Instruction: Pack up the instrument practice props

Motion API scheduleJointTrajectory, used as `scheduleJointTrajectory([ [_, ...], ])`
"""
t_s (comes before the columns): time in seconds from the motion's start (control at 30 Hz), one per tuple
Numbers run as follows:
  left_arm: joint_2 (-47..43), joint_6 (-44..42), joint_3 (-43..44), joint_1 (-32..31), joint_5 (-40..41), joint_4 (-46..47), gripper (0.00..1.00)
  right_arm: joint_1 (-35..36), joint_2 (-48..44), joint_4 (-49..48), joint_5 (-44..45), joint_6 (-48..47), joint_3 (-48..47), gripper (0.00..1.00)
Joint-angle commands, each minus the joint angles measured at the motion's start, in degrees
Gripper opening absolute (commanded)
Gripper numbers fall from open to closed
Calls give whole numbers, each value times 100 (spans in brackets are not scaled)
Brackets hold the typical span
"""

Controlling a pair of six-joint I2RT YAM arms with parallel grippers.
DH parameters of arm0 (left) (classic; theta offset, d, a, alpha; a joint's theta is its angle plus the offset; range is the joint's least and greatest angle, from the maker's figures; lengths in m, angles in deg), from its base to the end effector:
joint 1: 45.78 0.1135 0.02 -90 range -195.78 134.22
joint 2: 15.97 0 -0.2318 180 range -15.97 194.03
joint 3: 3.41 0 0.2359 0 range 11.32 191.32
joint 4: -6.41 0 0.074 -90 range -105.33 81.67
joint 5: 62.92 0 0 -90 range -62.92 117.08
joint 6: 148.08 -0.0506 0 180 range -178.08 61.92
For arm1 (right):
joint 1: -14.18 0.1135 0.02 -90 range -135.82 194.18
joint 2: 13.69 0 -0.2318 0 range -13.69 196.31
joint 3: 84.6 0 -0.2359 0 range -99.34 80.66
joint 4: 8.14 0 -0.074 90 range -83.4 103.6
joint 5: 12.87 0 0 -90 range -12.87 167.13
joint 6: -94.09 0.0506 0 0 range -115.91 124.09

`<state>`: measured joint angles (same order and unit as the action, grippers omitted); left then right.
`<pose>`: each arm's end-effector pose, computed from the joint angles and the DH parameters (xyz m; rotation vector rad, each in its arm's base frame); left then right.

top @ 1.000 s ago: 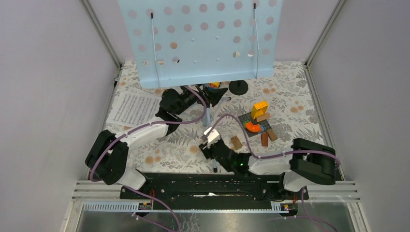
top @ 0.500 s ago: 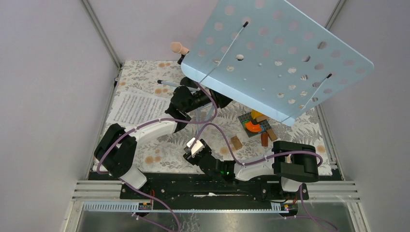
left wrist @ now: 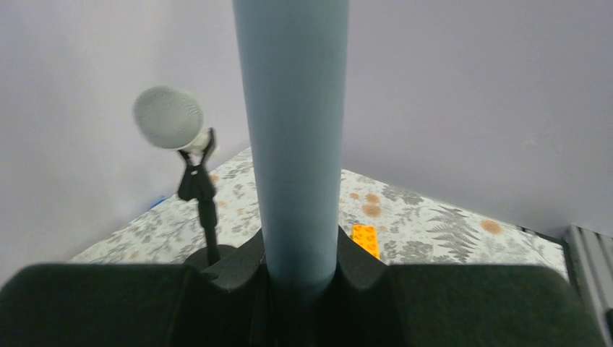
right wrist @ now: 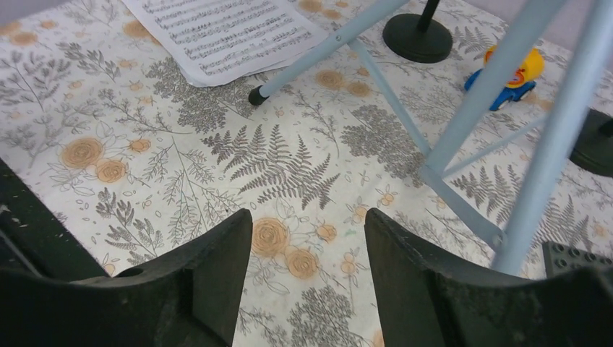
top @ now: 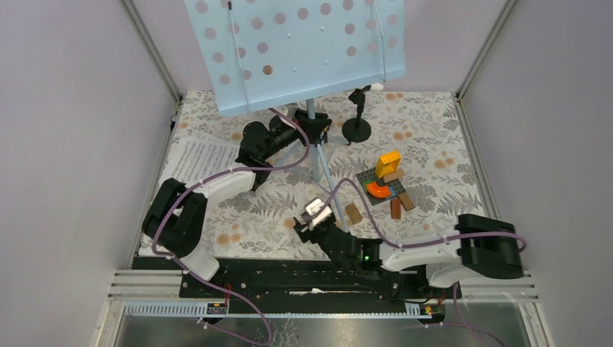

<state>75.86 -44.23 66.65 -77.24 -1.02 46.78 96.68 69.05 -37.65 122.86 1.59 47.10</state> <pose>0.2937 -0.2076 0.2955 0.6338 1.1917 -0.9776 0.0743 0.2869 0.2006 -0.5994 1.5335 0.4095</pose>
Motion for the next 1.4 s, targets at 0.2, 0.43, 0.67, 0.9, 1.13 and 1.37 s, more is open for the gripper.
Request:
scheduleJointTrajectory([
  [0.2,587,517,439,-150,-1696,242,0,21,-1751,438,-235,554,1053,68],
  [0.43,167,79,-85,-147,-1266,-215,52,-353,-2978,1188,-423,634,1468,77],
  [0.67,-248,-149,-263,-150,-636,-675,86,-1687,-4261,1760,-1676,1292,2017,79],
  [0.9,-528,116,-140,-158,-47,-606,90,-2107,-3526,1712,-2070,1517,1861,76],
  [1.13,-358,-7,535,-346,855,-1251,88,-2185,-1879,1168,-2106,1410,1365,70],
  [1.37,-132,-394,899,-650,1699,-1723,66,-1116,-312,392,-212,780,785,49],
])
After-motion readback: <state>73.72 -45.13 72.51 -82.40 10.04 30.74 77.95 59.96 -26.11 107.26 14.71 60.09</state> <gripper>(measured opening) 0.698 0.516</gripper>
